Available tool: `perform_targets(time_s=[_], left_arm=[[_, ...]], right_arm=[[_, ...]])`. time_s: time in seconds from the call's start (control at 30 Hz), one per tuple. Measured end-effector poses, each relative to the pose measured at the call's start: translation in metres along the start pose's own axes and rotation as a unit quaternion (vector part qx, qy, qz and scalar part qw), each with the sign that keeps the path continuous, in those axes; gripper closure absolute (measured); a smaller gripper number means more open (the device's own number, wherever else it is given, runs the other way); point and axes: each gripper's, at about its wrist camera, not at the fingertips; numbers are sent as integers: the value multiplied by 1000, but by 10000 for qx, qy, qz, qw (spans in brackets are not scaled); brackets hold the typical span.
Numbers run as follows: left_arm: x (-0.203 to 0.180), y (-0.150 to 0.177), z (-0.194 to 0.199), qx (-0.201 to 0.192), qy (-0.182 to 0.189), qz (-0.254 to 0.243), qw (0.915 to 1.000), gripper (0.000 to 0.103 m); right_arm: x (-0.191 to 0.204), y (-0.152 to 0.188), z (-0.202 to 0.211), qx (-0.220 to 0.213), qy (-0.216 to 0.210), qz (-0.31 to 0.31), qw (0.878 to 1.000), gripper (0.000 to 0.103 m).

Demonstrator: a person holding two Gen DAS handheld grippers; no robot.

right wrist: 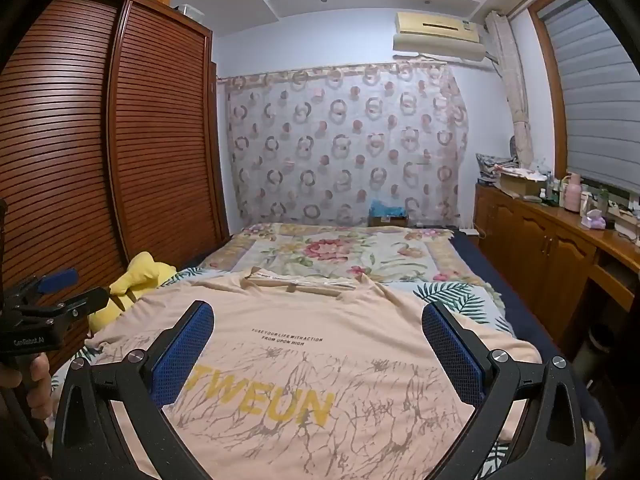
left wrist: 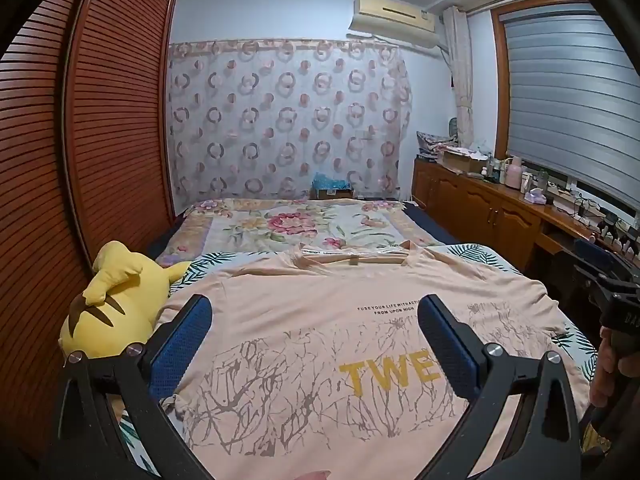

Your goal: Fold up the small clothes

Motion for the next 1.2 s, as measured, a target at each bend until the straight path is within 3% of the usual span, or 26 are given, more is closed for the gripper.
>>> perform_targets(time_s=[1.2], left_arm=[[-2, 0, 0, 27, -16, -47, 10000, 0]], right_arm=[[2, 2, -1, 14, 1, -40, 10000, 0]])
Point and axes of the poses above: each gripper's, at about its wrist camera, not at the fingertips, and z roughly against the way its jaws point, x to its left, y to its underside, and after that the axes turned 15 degrees about y, right-handed
